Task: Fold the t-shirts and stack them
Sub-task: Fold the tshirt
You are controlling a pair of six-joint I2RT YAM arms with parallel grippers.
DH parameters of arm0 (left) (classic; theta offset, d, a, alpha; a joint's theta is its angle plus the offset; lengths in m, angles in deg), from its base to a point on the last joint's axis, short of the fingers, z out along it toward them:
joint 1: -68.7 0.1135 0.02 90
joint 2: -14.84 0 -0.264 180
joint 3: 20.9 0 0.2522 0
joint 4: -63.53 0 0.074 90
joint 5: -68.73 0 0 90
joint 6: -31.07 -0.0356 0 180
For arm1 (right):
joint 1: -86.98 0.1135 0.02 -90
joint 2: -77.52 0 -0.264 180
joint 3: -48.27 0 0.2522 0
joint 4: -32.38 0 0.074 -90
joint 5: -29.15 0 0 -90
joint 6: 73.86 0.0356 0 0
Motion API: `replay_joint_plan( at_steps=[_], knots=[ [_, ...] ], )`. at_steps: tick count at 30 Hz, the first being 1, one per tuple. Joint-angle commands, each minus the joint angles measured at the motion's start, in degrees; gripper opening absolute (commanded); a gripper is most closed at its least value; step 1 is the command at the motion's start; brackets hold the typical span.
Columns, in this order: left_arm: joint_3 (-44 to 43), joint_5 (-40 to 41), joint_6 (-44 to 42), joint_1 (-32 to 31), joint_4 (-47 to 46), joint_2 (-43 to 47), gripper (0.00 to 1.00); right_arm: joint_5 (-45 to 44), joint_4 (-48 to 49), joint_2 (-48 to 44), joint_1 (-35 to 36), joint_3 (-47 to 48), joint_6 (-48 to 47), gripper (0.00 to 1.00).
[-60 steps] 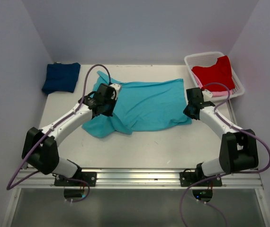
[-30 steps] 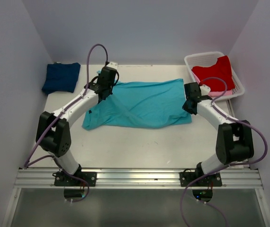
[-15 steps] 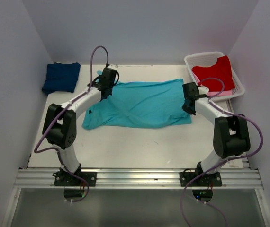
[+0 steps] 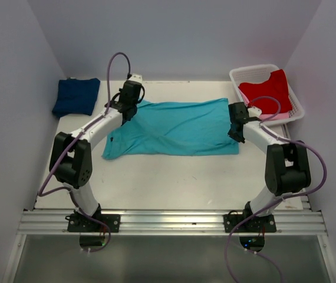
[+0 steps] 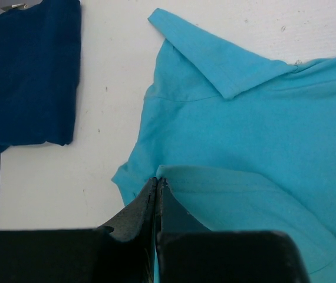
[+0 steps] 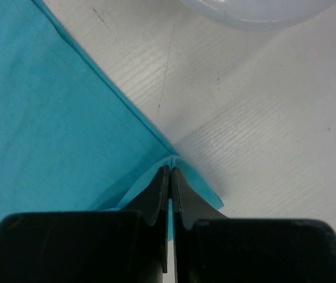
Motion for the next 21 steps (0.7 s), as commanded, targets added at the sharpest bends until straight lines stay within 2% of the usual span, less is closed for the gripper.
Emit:
replay_joint_plan(
  at_steps=[1,21],
  knots=[
    [-1.1,1.6,-0.8,0.9,-3.7,0.4,0.0,-2.5,1.4,1.3,-0.6,2.3,0.2,0.0],
    [0.9,4.3,-0.6,2.9,-5.3,5.8,0.0,-1.7,8.2,-1.4,-1.1,-0.8,-0.5,0.0]
  ],
)
